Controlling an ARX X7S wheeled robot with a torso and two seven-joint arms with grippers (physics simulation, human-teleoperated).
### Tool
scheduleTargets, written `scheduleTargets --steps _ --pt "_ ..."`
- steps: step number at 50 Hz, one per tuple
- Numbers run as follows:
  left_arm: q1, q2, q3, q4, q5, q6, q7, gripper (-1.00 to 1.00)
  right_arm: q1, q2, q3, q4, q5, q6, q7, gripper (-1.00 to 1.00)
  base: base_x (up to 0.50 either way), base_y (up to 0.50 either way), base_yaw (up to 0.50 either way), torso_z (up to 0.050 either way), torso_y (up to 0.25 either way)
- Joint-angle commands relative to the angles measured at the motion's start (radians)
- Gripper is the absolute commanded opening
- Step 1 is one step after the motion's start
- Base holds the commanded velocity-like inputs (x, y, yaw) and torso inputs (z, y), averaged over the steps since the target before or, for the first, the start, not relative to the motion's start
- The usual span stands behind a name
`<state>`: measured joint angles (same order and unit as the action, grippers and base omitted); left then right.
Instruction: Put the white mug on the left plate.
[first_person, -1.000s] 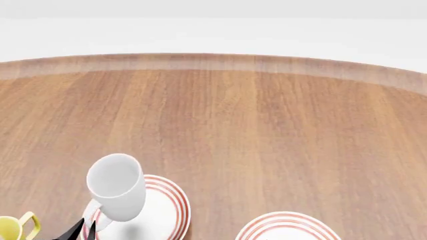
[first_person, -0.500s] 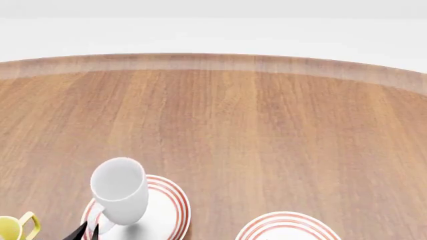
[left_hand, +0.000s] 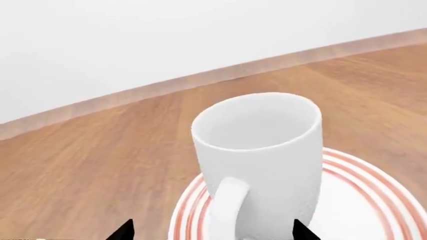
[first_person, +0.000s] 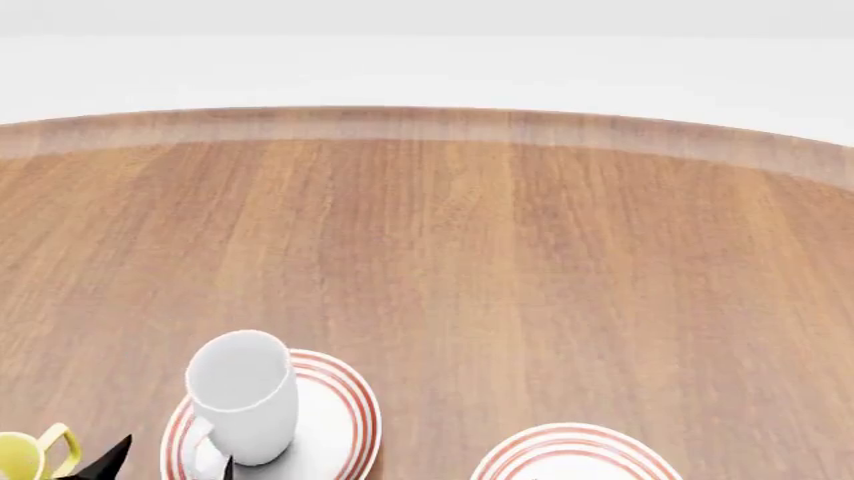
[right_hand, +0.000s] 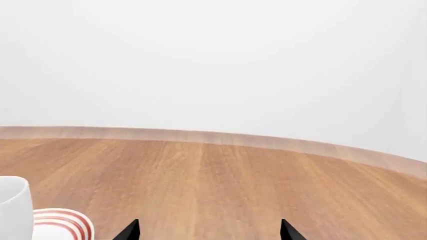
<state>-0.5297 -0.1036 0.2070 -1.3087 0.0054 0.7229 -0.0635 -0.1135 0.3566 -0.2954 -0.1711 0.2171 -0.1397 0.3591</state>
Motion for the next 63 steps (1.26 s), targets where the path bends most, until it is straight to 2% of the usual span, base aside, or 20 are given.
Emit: scheduleTargets --steps 1,4,9,10,13,16,18,24,31,42,63 --pt "-0.004 0.001 -0.001 0.0 -0.007 -0.003 -0.006 1.0 0.0 0.002 -0.001 0.0 0.003 -0.003 0.002 1.0 0.0 0.0 0.0 0.0 0.0" --pt "-0.002 0.001 -0.001 0.0 -0.007 0.006 -0.008 1.0 0.001 0.002 -0.001 0.002 0.002 -0.007 0.003 1.0 0.0 0.0 0.0 0.0 0.0" --pt "0.009 0.001 -0.009 0.002 -0.019 0.119 0.0 1.0 0.011 -0.004 -0.007 0.015 -0.003 -0.012 0.003 1.0 0.0 0.0 0.0 0.0 0.0" --pt "0.035 -0.005 -0.009 0.062 -0.016 0.135 -0.008 1.0 0.013 -0.007 -0.008 0.014 -0.008 -0.017 0.006 1.0 0.0 0.0 0.0 0.0 0.0" --pt "0.25 -0.052 -0.018 0.512 -0.045 -0.117 -0.008 1.0 0.016 -0.017 -0.001 0.019 -0.018 -0.067 0.012 1.0 0.0 0.0 0.0 0.0 0.0" --pt "0.368 -0.081 -0.029 0.931 -0.054 -0.216 -0.03 1.0 0.017 -0.029 0.011 0.013 -0.018 -0.117 0.022 1.0 0.0 0.0 0.0 0.0 0.0" --pt "0.429 -0.094 -0.038 1.093 -0.068 -0.252 -0.042 1.0 0.01 -0.035 0.021 0.003 -0.019 -0.155 0.03 1.0 0.0 0.0 0.0 0.0 0.0" --pt "0.558 -0.126 -0.049 1.4 -0.088 -0.315 -0.062 1.0 -0.04 -0.029 0.05 -0.062 -0.004 -0.247 0.041 1.0 0.0 0.0 0.0 0.0 0.0" --pt "0.638 -0.145 -0.06 1.57 -0.077 -0.327 -0.085 1.0 -0.084 -0.018 0.062 -0.118 -0.02 -0.281 0.055 1.0 0.0 0.0 0.0 0.0 0.0" --pt "0.691 -0.159 -0.062 1.674 -0.059 -0.328 -0.101 1.0 -0.111 -0.009 0.067 -0.154 -0.026 -0.294 0.066 1.0 0.0 0.0 0.0 0.0 0.0" --pt "0.677 -0.161 -0.054 1.633 -0.064 -0.31 -0.111 1.0 -0.105 -0.005 0.062 -0.147 -0.023 -0.295 0.069 1.0 0.0 0.0 0.0 0.0 0.0"
